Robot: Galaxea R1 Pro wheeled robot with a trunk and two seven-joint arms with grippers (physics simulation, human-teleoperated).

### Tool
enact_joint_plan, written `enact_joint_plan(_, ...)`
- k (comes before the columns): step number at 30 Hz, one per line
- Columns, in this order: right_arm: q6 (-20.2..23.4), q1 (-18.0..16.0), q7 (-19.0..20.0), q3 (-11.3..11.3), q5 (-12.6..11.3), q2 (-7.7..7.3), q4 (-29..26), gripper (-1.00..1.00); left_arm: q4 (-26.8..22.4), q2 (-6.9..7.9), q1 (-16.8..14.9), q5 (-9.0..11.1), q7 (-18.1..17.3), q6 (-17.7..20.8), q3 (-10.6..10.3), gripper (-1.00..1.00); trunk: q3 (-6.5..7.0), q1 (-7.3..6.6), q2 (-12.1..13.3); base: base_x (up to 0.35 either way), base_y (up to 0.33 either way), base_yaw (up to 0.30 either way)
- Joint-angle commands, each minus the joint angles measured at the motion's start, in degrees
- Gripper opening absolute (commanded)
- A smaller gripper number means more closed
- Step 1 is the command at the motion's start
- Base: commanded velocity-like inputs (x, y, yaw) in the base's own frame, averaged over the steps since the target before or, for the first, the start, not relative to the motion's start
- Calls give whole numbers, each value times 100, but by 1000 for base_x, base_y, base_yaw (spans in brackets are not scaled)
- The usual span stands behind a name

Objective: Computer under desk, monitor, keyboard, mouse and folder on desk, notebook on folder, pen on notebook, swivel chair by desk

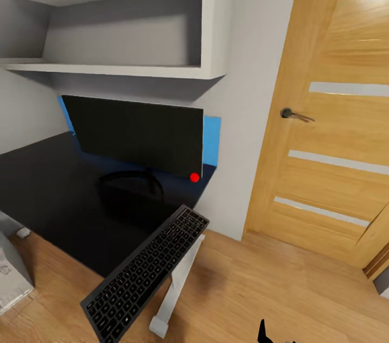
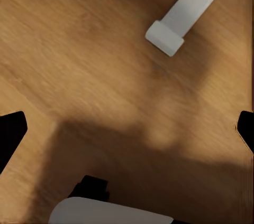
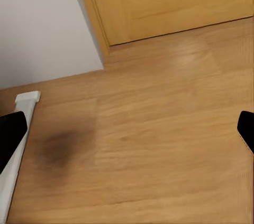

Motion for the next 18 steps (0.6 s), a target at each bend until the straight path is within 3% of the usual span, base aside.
enact_joint_plan(1, -13, -2, -30, 54, -19, -1, 21, 100, -9, 5, 1, 57, 42, -17, -37, 100, -2, 0, -2, 2, -346, 267)
enact_joint_plan(9, -7, -2, -6, 69, 98, 6, 35, 100, -9, 2, 1, 55, 41, -10, -37, 100, -28, 0, -2, 1, -346, 153)
enact_joint_plan(13, -8, -2, -6, 66, 355, 7, 40, 100, -9, 2, 1, 50, 41, -4, -37, 100, -38, 0, -2, 0, -346, 19)
enact_joint_plan(14, -11, -2, -7, 65, 563, 13, 43, 100, -9, 2, 1, 49, 40, 0, -37, 100, -38, 0, -2, 0, -346, 2)
enact_joint_plan(18, -14, -2, -12, 61, 631, 8, 48, 100, -6, 2, 1, 50, 40, 1, -37, 100, -39, 0, -2, 0, -346, 26)
